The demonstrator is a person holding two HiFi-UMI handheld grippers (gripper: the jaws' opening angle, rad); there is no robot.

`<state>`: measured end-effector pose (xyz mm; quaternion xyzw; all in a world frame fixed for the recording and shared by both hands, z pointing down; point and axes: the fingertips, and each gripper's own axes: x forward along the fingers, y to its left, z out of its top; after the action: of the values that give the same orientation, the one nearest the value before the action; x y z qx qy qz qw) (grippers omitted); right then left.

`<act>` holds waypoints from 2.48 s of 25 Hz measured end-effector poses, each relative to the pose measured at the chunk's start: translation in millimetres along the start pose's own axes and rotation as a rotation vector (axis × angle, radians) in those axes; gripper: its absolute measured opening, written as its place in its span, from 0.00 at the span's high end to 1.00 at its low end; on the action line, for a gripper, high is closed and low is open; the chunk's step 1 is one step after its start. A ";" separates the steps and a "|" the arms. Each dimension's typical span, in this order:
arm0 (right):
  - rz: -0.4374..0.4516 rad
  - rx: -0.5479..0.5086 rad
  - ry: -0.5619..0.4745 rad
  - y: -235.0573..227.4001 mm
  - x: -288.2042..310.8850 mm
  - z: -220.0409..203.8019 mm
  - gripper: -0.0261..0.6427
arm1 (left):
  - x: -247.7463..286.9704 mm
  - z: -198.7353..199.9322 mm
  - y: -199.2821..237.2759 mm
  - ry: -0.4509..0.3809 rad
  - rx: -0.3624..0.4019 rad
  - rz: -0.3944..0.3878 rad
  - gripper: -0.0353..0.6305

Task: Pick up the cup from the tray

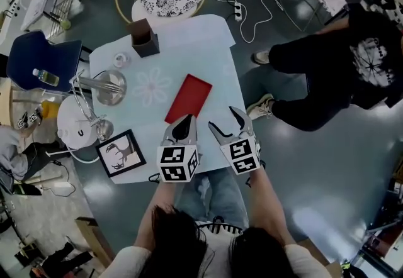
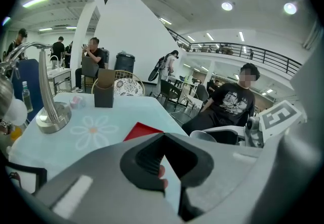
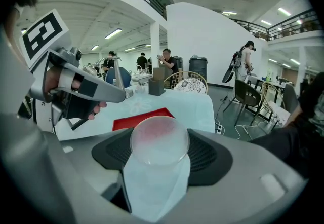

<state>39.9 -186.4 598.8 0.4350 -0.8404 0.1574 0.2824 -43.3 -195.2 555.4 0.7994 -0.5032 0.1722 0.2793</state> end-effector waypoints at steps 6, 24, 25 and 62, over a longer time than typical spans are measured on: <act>-0.001 0.024 -0.008 -3.8 9.3 -15.2 0.44 | 12.3 -4.6 -5.5 0.002 0.023 -0.009 0.95; 0.020 0.049 -0.036 0.3 19.8 -24.0 0.37 | 25.7 -15.8 -2.3 0.021 0.028 -0.034 0.95; 0.017 0.047 -0.038 0.3 18.8 -22.8 0.37 | 24.9 -15.2 -1.5 0.019 0.026 -0.032 0.95; -0.116 0.055 -0.228 62.0 -112.6 84.8 0.92 | -120.4 40.1 -15.8 -0.192 0.063 -0.038 0.95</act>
<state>12.4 -121.9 461.6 0.5053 -0.8359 0.1133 0.1818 -81.6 -129.4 452.7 0.8299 -0.5070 0.1052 0.2079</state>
